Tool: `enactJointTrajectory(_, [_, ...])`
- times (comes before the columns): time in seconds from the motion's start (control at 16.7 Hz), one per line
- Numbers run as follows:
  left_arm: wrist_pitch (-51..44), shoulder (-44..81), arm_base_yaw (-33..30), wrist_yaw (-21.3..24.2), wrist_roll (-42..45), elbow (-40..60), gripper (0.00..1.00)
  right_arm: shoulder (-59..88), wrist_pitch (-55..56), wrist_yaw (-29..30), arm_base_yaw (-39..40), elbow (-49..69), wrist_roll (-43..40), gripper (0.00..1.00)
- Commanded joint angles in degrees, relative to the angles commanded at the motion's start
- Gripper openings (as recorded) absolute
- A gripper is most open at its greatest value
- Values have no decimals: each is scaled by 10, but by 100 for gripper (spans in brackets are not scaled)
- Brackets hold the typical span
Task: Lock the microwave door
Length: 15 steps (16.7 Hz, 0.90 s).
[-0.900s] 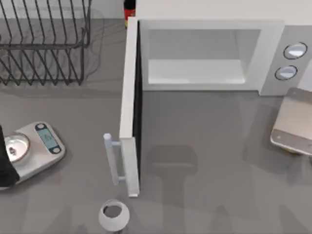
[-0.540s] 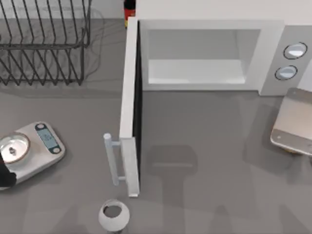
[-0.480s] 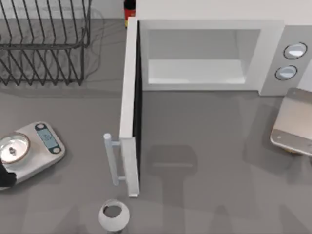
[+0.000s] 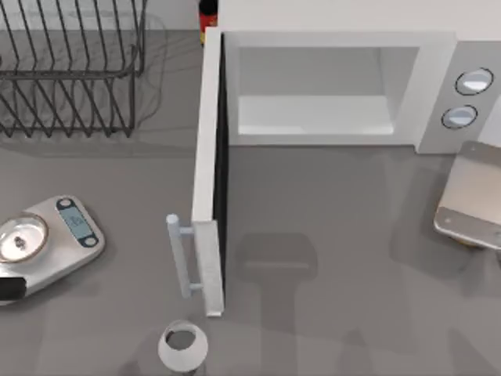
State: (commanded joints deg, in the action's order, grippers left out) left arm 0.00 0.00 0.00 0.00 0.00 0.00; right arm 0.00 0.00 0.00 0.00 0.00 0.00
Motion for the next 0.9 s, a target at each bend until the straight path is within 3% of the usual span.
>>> enactJointTrajectory(0.54, [1, 2, -1, -1, 0, 1, 0, 0, 0, 0, 0, 0, 0, 100])
enactJointTrajectory(0.9, [44, 89, -38, -38, 1, 44, 0, 0, 0, 0, 0, 0, 0, 100])
